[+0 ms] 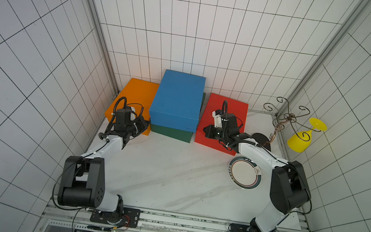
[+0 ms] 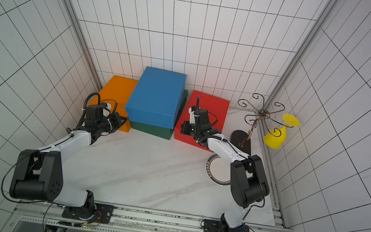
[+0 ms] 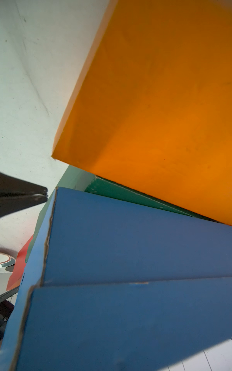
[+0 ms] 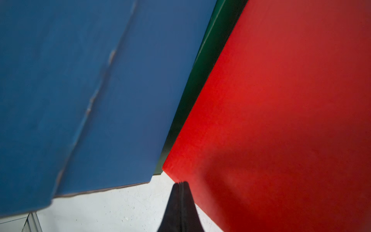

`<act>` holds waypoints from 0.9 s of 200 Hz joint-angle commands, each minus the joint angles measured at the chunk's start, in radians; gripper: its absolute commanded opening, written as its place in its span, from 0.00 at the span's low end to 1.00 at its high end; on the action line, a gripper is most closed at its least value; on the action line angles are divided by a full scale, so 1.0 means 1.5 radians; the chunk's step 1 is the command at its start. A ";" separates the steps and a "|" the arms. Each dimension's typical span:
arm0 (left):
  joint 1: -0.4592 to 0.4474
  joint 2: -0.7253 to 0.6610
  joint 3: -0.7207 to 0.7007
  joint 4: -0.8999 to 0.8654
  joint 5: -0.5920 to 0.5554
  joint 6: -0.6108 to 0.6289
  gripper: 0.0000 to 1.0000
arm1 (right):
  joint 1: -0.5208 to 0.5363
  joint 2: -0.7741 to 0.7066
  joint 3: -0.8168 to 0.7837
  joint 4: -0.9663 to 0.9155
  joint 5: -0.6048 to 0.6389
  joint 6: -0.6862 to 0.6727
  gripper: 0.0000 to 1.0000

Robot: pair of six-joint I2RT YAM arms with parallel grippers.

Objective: Stack the shoeboxes
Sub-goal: Adjust the shoeboxes at the center of the board.

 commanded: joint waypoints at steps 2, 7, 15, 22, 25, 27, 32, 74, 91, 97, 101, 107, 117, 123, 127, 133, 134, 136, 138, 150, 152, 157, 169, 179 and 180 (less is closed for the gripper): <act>-0.021 0.015 -0.017 0.027 -0.010 -0.005 0.00 | 0.018 0.028 0.007 0.014 -0.006 0.011 0.00; -0.026 0.017 -0.021 0.030 -0.013 -0.006 0.00 | 0.020 0.034 0.009 0.014 -0.007 0.012 0.00; -0.029 0.020 -0.028 0.034 -0.020 -0.007 0.00 | 0.023 0.043 0.015 0.016 -0.008 0.013 0.00; -0.031 0.024 -0.034 0.036 -0.024 -0.008 0.00 | 0.025 0.049 0.019 0.016 -0.007 0.015 0.00; -0.032 0.026 -0.036 0.038 -0.025 -0.009 0.00 | 0.026 0.051 0.020 0.016 -0.007 0.016 0.00; -0.031 0.028 -0.037 0.039 -0.025 -0.010 0.00 | 0.026 0.052 0.021 0.016 -0.006 0.016 0.00; -0.032 0.032 -0.038 0.040 -0.026 -0.010 0.00 | 0.027 0.055 0.023 0.016 -0.005 0.018 0.00; -0.018 0.068 -0.036 0.038 -0.053 -0.007 0.00 | 0.026 0.051 0.012 0.015 0.031 0.023 0.00; -0.003 0.079 -0.030 0.035 -0.060 -0.007 0.00 | 0.023 0.046 0.006 0.013 0.038 0.021 0.00; 0.001 0.081 -0.027 0.032 -0.064 -0.007 0.00 | 0.021 0.045 0.004 0.013 0.040 0.021 0.00; 0.004 0.083 -0.025 0.031 -0.066 -0.006 0.00 | 0.019 0.044 0.003 0.014 0.040 0.021 0.00; 0.009 0.083 -0.023 0.027 -0.070 -0.004 0.00 | 0.017 0.043 0.000 0.013 0.039 0.021 0.00; 0.016 0.085 -0.017 0.024 -0.075 -0.003 0.00 | 0.012 0.042 -0.003 0.014 0.040 0.021 0.00; 0.020 0.086 -0.013 0.022 -0.079 -0.003 0.00 | 0.009 0.041 -0.005 0.013 0.039 0.021 0.00; 0.023 0.087 -0.011 0.021 -0.081 -0.002 0.00 | 0.007 0.040 -0.007 0.013 0.039 0.021 0.00; 0.026 0.088 -0.007 0.019 -0.085 -0.001 0.00 | 0.004 0.039 -0.009 0.014 0.039 0.021 0.00; 0.026 0.089 -0.006 0.018 -0.086 0.000 0.00 | 0.003 0.039 -0.010 0.014 0.039 0.021 0.00; 0.027 0.089 -0.005 0.019 -0.087 0.000 0.00 | 0.002 0.039 -0.010 0.013 0.039 0.021 0.00; 0.028 0.089 -0.004 0.017 -0.088 0.000 0.00 | 0.002 0.039 -0.010 0.014 0.038 0.020 0.00; 0.034 0.094 0.006 0.016 -0.092 0.003 0.00 | -0.004 0.035 -0.015 0.013 0.039 0.019 0.00; 0.035 0.095 0.008 0.016 -0.092 0.003 0.00 | -0.005 0.035 -0.015 0.014 0.038 0.019 0.00; 0.037 0.098 0.012 0.017 -0.092 0.005 0.00 | -0.008 0.034 -0.016 0.013 0.037 0.019 0.00; 0.043 0.105 0.023 0.020 -0.089 0.009 0.00 | -0.012 0.031 -0.017 0.013 0.035 0.017 0.00; 0.049 0.112 0.031 0.023 -0.085 0.011 0.00 | -0.016 0.028 -0.016 0.014 0.034 0.015 0.00; 0.050 0.113 0.032 0.023 -0.084 0.011 0.00 | -0.016 0.028 -0.017 0.014 0.034 0.015 0.00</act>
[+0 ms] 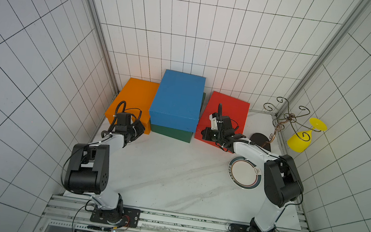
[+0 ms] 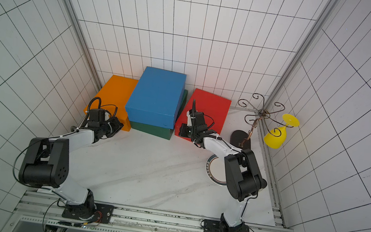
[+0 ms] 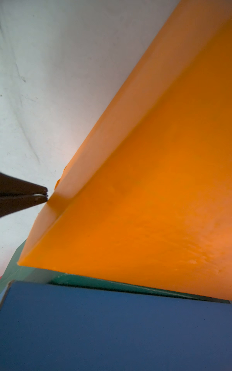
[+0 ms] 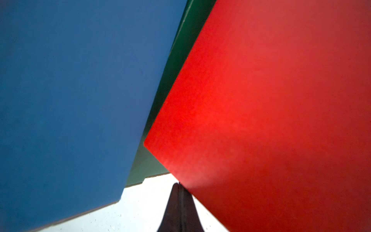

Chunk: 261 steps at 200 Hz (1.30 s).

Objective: Stack the shoeboxes
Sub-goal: Adjust the shoeboxes at the center of the board.

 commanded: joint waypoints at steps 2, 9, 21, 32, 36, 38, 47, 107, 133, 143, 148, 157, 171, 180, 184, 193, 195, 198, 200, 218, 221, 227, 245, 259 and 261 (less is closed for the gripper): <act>0.015 0.020 0.034 0.015 -0.010 0.010 0.00 | -0.013 -0.017 -0.017 -0.007 0.012 0.000 0.00; 0.022 0.024 0.038 0.015 -0.007 0.009 0.00 | -0.015 -0.019 -0.017 -0.007 0.011 -0.002 0.00; 0.033 0.028 0.042 0.019 0.000 0.005 0.00 | -0.019 -0.022 -0.016 -0.009 0.011 -0.003 0.00; 0.040 0.027 0.041 0.023 0.008 -0.003 0.00 | -0.020 -0.022 -0.014 -0.010 0.010 -0.005 0.00; 0.040 0.024 0.039 0.029 0.012 -0.007 0.00 | -0.020 -0.023 -0.014 -0.010 0.010 -0.005 0.00; 0.040 0.023 0.038 0.031 0.014 -0.007 0.00 | -0.021 -0.023 -0.014 -0.010 0.009 -0.005 0.00; 0.035 0.019 0.034 0.040 0.025 -0.016 0.00 | -0.021 -0.022 -0.011 -0.010 0.007 -0.006 0.00; -0.076 -0.002 0.065 0.028 0.020 -0.032 0.00 | -0.018 -0.007 0.007 -0.009 -0.022 0.001 0.00; -0.078 -0.007 0.088 0.011 0.001 -0.035 0.00 | -0.016 -0.006 0.014 -0.009 -0.029 0.000 0.00; -0.078 -0.010 0.095 0.001 -0.001 -0.035 0.00 | -0.016 -0.003 0.020 -0.008 -0.036 0.001 0.00; -0.078 -0.012 0.098 -0.003 -0.002 -0.034 0.00 | -0.016 -0.002 0.023 -0.006 -0.040 0.003 0.00; -0.078 -0.018 0.102 -0.011 -0.007 -0.034 0.00 | -0.016 0.001 0.028 -0.002 -0.048 0.004 0.00; -0.078 -0.032 0.105 -0.028 -0.018 -0.029 0.00 | -0.016 0.005 0.039 0.002 -0.053 0.006 0.00; -0.077 -0.042 0.109 -0.045 -0.032 -0.024 0.00 | -0.016 0.008 0.047 0.002 -0.053 0.007 0.00; -0.077 -0.047 0.113 -0.055 -0.042 -0.021 0.00 | -0.016 0.009 0.051 0.002 -0.053 0.007 0.00; -0.077 -0.054 0.120 -0.076 -0.064 -0.013 0.00 | -0.016 0.015 0.061 0.002 -0.055 0.006 0.00; -0.077 -0.056 0.122 -0.079 -0.069 -0.011 0.00 | -0.016 0.016 0.063 0.002 -0.055 0.006 0.00; -0.077 -0.058 0.125 -0.083 -0.076 -0.006 0.00 | -0.017 0.018 0.067 0.001 -0.056 0.006 0.00; -0.077 -0.059 0.127 -0.084 -0.081 -0.005 0.00 | -0.016 0.019 0.069 0.001 -0.058 0.006 0.00; -0.075 -0.054 0.145 -0.086 -0.108 0.003 0.00 | -0.016 0.028 0.084 0.002 -0.066 0.009 0.00; -0.075 -0.050 0.151 -0.086 -0.110 0.004 0.00 | -0.016 0.029 0.086 0.001 -0.067 0.010 0.00; -0.075 -0.041 0.162 -0.088 -0.113 0.007 0.00 | -0.016 0.031 0.089 0.003 -0.070 0.010 0.00; -0.076 -0.005 0.195 -0.091 -0.120 0.006 0.00 | -0.016 0.035 0.097 0.006 -0.072 0.010 0.00; -0.078 0.029 0.220 -0.092 -0.118 0.005 0.00 | -0.016 0.037 0.100 0.006 -0.070 0.010 0.00; -0.078 0.033 0.224 -0.092 -0.117 0.005 0.00 | -0.016 0.038 0.100 0.006 -0.070 0.009 0.00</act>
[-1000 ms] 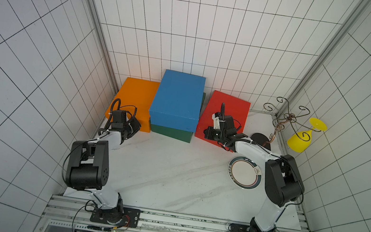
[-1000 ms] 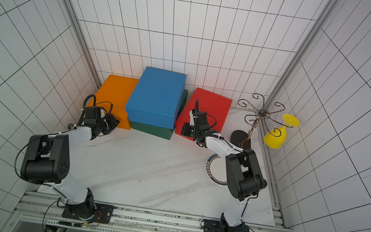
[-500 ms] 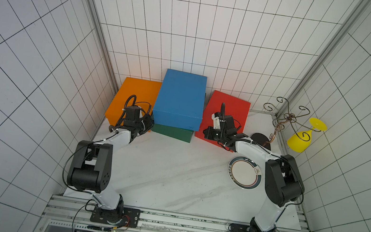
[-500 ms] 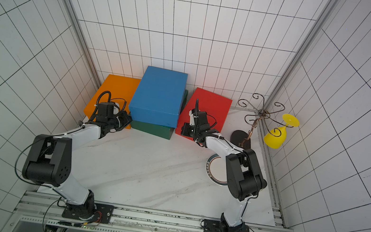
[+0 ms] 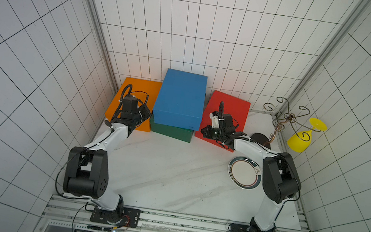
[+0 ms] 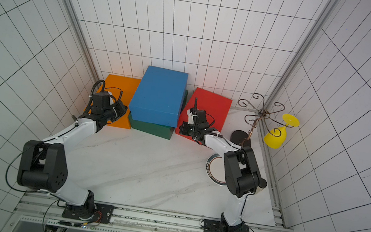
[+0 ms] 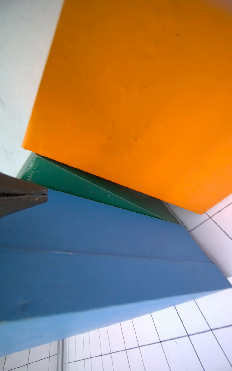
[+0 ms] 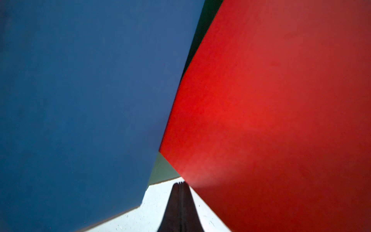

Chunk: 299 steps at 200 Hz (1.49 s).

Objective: Stack the shoeboxes
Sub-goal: Adjust the shoeboxes at the center of the board.

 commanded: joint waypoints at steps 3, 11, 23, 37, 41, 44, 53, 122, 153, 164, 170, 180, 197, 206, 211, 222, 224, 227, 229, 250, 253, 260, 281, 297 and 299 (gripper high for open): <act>-0.001 0.058 0.045 -0.012 -0.023 0.007 0.00 | 0.001 0.008 0.068 0.004 -0.010 0.006 0.00; -0.002 0.076 0.060 -0.016 -0.023 0.009 0.00 | 0.000 0.009 0.069 0.005 -0.008 0.004 0.00; -0.006 0.102 0.087 -0.028 -0.025 0.012 0.00 | 0.000 0.009 0.069 0.004 -0.005 0.002 0.00; -0.012 0.129 0.116 -0.039 -0.029 0.016 0.00 | -0.001 0.011 0.070 0.005 -0.001 -0.001 0.00; -0.014 0.136 0.123 -0.042 -0.030 0.019 0.00 | -0.001 0.011 0.068 0.005 -0.001 -0.002 0.00; -0.015 0.142 0.129 -0.044 -0.032 0.019 0.00 | -0.002 0.011 0.069 0.005 0.000 -0.002 0.00; -0.021 0.157 0.143 -0.049 -0.038 0.022 0.00 | -0.002 0.013 0.069 0.005 0.001 -0.003 0.00; -0.037 0.227 0.205 -0.115 -0.111 0.041 0.00 | -0.004 0.017 0.064 0.006 0.003 -0.007 0.00; -0.037 0.233 0.213 -0.159 -0.168 0.049 0.00 | -0.008 0.012 0.058 0.007 0.004 -0.010 0.00; -0.037 0.233 0.215 -0.167 -0.182 0.051 0.00 | -0.009 0.011 0.056 0.007 0.004 -0.010 0.00; -0.037 0.234 0.217 -0.169 -0.183 0.053 0.00 | -0.009 0.010 0.055 0.007 0.003 -0.011 0.00; -0.037 0.237 0.219 -0.170 -0.180 0.054 0.00 | -0.009 0.009 0.052 0.007 0.003 -0.011 0.00; -0.037 0.242 0.219 -0.162 -0.147 0.054 0.00 | -0.010 0.006 0.047 0.009 0.003 -0.011 0.00; -0.038 0.244 0.213 -0.152 -0.122 0.050 0.00 | -0.011 0.004 0.043 0.012 0.003 -0.010 0.00; -0.038 0.243 0.207 -0.146 -0.109 0.048 0.00 | -0.010 0.003 0.041 0.013 0.003 -0.010 0.00; -0.039 0.239 0.189 -0.121 -0.075 0.040 0.00 | -0.010 0.002 0.037 0.014 0.003 -0.008 0.00; -0.039 0.238 0.184 -0.115 -0.069 0.038 0.00 | -0.010 0.001 0.036 0.014 0.002 -0.008 0.00; -0.040 0.236 0.177 -0.107 -0.059 0.035 0.00 | -0.010 0.000 0.036 0.015 0.002 -0.008 0.00; -0.040 0.235 0.174 -0.102 -0.052 0.033 0.00 | -0.010 0.000 0.035 0.016 0.002 -0.007 0.00; -0.047 0.223 0.143 -0.067 0.003 0.017 0.00 | -0.010 -0.006 0.024 0.022 -0.004 -0.004 0.00; -0.048 0.220 0.138 -0.065 0.009 0.014 0.00 | -0.010 -0.006 0.022 0.025 -0.004 -0.003 0.00; -0.051 0.214 0.128 -0.057 0.020 0.009 0.00 | -0.010 -0.010 0.018 0.030 -0.006 -0.001 0.00; -0.056 0.187 0.093 -0.037 0.045 -0.005 0.00 | -0.010 -0.021 0.001 0.045 -0.018 0.004 0.00; -0.056 0.163 0.063 -0.026 0.058 -0.013 0.00 | -0.010 -0.032 -0.014 0.055 -0.030 0.008 0.00; -0.056 0.160 0.060 -0.025 0.058 -0.013 0.00 | -0.010 -0.034 -0.016 0.056 -0.031 0.008 0.00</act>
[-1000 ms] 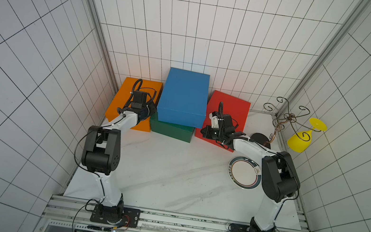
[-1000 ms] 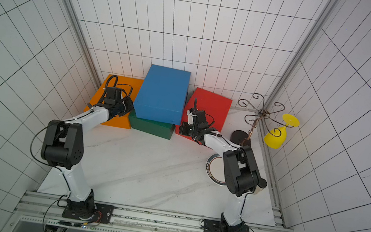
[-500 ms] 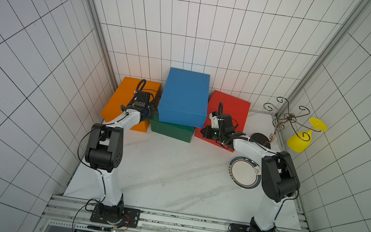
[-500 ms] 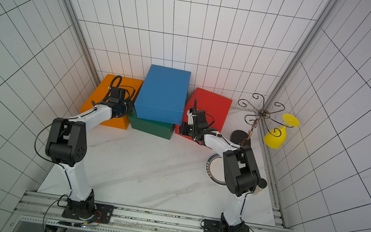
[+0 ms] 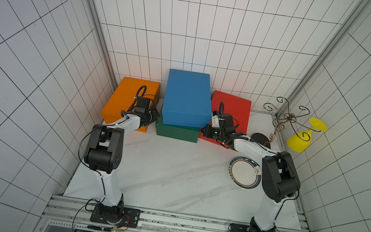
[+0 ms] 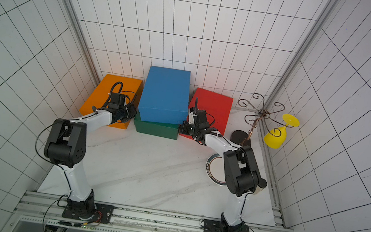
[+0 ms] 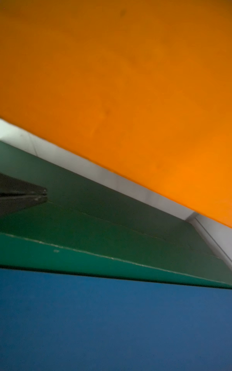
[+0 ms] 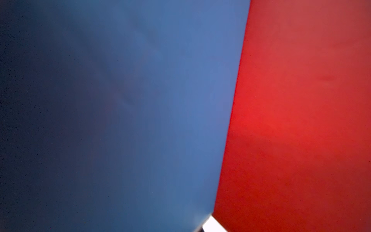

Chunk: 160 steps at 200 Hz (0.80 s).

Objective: Stack the shoeboxes
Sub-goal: Adjust the shoeboxes at the center of the board.

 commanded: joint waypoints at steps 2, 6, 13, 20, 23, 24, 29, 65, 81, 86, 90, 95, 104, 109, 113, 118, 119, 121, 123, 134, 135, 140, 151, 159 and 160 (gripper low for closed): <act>-0.008 -0.042 -0.042 0.025 0.057 -0.024 0.00 | -0.005 -0.038 -0.018 0.042 -0.027 0.010 0.00; -0.008 -0.049 -0.050 0.025 0.057 -0.024 0.00 | -0.005 -0.041 -0.023 0.045 -0.029 0.011 0.00; -0.008 -0.060 -0.062 0.026 0.057 -0.024 0.00 | -0.005 -0.047 -0.034 0.051 -0.031 0.015 0.00; -0.008 -0.070 -0.075 0.030 0.058 -0.026 0.00 | -0.005 -0.053 -0.047 0.060 -0.035 0.019 0.00; -0.009 -0.074 -0.080 0.031 0.058 -0.027 0.00 | -0.004 -0.055 -0.052 0.064 -0.036 0.021 0.00; -0.008 -0.075 -0.082 0.031 0.058 -0.027 0.00 | -0.004 -0.056 -0.054 0.065 -0.037 0.021 0.00; -0.008 -0.080 -0.091 0.034 0.059 -0.027 0.00 | -0.003 -0.060 -0.063 0.071 -0.040 0.024 0.00; -0.008 -0.105 -0.132 0.049 0.070 -0.033 0.00 | 0.010 -0.074 -0.095 0.092 -0.063 0.036 0.00; -0.008 -0.115 -0.146 0.054 0.076 -0.035 0.00 | 0.021 -0.086 -0.111 0.098 -0.060 0.038 0.00; -0.008 -0.118 -0.150 0.055 0.077 -0.035 0.00 | 0.025 -0.090 -0.117 0.101 -0.058 0.040 0.00; -0.008 -0.121 -0.153 0.055 0.078 -0.035 0.00 | 0.027 -0.094 -0.122 0.102 -0.057 0.042 0.00; -0.008 -0.126 -0.157 0.055 0.078 -0.035 0.00 | 0.029 -0.099 -0.127 0.104 -0.055 0.044 0.00; -0.007 -0.136 -0.165 0.055 0.077 -0.035 0.00 | 0.029 -0.108 -0.139 0.105 -0.050 0.050 0.00; -0.007 -0.141 -0.169 0.055 0.077 -0.034 0.00 | 0.029 -0.113 -0.144 0.106 -0.043 0.053 0.00; -0.007 -0.143 -0.169 0.054 0.076 -0.033 0.00 | 0.030 -0.118 -0.149 0.105 -0.034 0.055 0.00; -0.005 -0.146 -0.172 0.052 0.076 -0.031 0.00 | 0.029 -0.126 -0.155 0.103 -0.021 0.058 0.00; -0.004 -0.147 -0.172 0.052 0.076 -0.031 0.00 | 0.029 -0.127 -0.156 0.101 -0.018 0.059 0.00; -0.002 -0.148 -0.172 0.051 0.075 -0.030 0.00 | 0.029 -0.130 -0.158 0.099 -0.014 0.059 0.00; -0.001 -0.149 -0.171 0.050 0.076 -0.029 0.00 | 0.027 -0.132 -0.159 0.098 -0.010 0.060 0.00; 0.008 -0.150 -0.168 0.042 0.076 -0.026 0.00 | 0.022 -0.144 -0.170 0.092 0.007 0.064 0.00; 0.009 -0.151 -0.167 0.042 0.076 -0.025 0.00 | 0.021 -0.145 -0.170 0.093 0.009 0.064 0.00; 0.015 -0.150 -0.165 0.040 0.077 -0.025 0.00 | 0.018 -0.149 -0.173 0.092 0.015 0.066 0.00; 0.028 -0.149 -0.161 0.041 0.079 -0.024 0.00 | 0.009 -0.154 -0.177 0.091 0.022 0.067 0.00; 0.037 -0.146 -0.157 0.040 0.078 -0.024 0.00 | 0.002 -0.156 -0.175 0.089 0.025 0.067 0.00; 0.038 -0.146 -0.157 0.041 0.078 -0.024 0.00 | 0.001 -0.155 -0.175 0.089 0.025 0.067 0.00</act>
